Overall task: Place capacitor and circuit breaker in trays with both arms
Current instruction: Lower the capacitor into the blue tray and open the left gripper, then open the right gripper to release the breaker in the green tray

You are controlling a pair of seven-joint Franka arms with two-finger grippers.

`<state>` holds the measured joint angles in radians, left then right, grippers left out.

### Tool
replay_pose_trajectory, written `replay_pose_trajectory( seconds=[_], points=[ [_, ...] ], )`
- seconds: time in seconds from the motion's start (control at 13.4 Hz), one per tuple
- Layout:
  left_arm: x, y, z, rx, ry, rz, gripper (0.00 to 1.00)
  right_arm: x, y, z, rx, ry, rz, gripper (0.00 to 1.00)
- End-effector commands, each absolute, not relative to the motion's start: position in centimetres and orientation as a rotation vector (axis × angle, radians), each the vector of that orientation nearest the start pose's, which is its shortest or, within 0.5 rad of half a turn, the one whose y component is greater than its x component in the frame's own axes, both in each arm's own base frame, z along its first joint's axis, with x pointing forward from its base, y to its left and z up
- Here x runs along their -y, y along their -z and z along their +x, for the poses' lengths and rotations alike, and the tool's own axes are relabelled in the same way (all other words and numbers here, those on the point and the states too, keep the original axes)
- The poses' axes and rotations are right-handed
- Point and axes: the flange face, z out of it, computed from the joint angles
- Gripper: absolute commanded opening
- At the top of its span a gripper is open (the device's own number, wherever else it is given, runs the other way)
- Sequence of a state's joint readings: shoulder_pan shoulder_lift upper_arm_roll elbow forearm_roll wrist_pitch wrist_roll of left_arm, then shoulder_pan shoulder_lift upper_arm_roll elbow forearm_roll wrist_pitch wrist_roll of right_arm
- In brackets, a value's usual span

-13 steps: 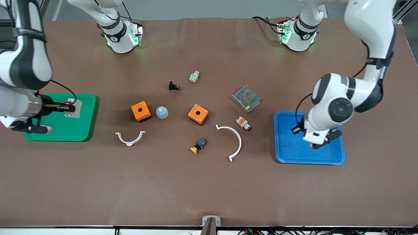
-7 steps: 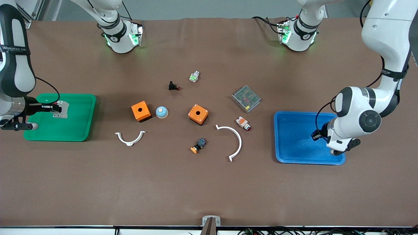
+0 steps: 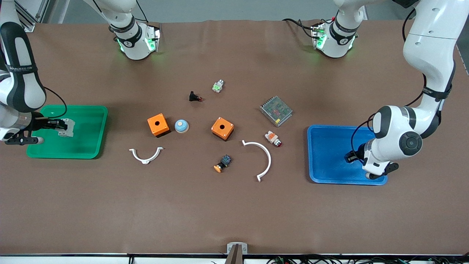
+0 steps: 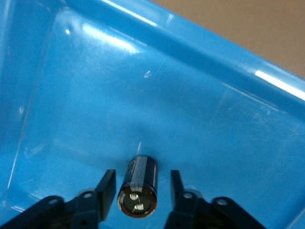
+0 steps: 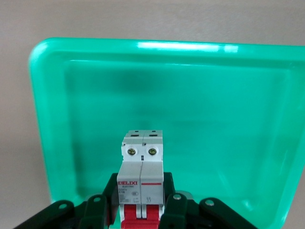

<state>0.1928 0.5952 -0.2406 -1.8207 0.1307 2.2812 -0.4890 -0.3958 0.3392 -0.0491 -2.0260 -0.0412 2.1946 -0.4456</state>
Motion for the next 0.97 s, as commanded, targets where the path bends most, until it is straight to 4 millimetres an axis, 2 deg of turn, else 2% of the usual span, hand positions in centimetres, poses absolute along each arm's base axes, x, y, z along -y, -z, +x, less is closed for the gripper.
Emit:
replay_pose_trajectory(
  seconds=[0.0,0.15,0.22,0.3,0.37,0.45,0.52,0.6,0.67,0.75,0.9],
  points=[
    [2.1,-26.0,64.2,0.460,-0.096,-3.106,1.00,26.2,-25.1,52.0,0.108,-0.253,-3.129,0.21],
    [2.2,-32.1,64.6,0.272,0.006,-3.119,1.00,26.4,-23.1,51.2,0.092,-0.268,-3.120,0.23],
    [2.0,-35.2,64.8,0.206,0.049,-3.115,1.00,26.3,-22.6,50.9,0.093,-0.276,-3.117,0.29],
    [1.9,-38.1,65.1,0.169,0.087,-3.109,1.00,26.2,-22.6,50.9,0.095,-0.280,-3.115,0.50],
    [1.7,-41.4,65.3,0.144,0.112,-3.100,1.00,26.2,-22.7,51.0,0.099,-0.286,-3.112,0.96],
    [1.5,-44.8,65.4,0.120,0.133,-3.092,1.00,26.1,-23.2,51.1,0.103,-0.287,-3.112,1.00],
    [1.4,-48.7,65.3,0.092,0.129,-3.085,1.00,25.8,-24.8,51.8,0.113,-0.282,-3.116,1.00],
    [1.4,-51.6,65.1,0.069,0.131,-3.082,1.00,25.3,-27.3,52.6,0.119,-0.281,-3.120,1.00],
    [2.4,-54.8,64.2,0.049,0.121,-3.081,1.00,23.9,-29.5,53.6,0.132,-0.323,-3.110,0.99],
    [3.0,-57.2,63.1,0.042,0.120,-3.077,1.00,22.4,-31.5,54.3,0.048,-0.346,-3.107,0.98],
    [3.3,-60.3,60.9,0.031,0.116,-3.074,1.00,18.0,-35.0,55.2,-0.128,-0.351,-3.132,0.98]
  ],
)
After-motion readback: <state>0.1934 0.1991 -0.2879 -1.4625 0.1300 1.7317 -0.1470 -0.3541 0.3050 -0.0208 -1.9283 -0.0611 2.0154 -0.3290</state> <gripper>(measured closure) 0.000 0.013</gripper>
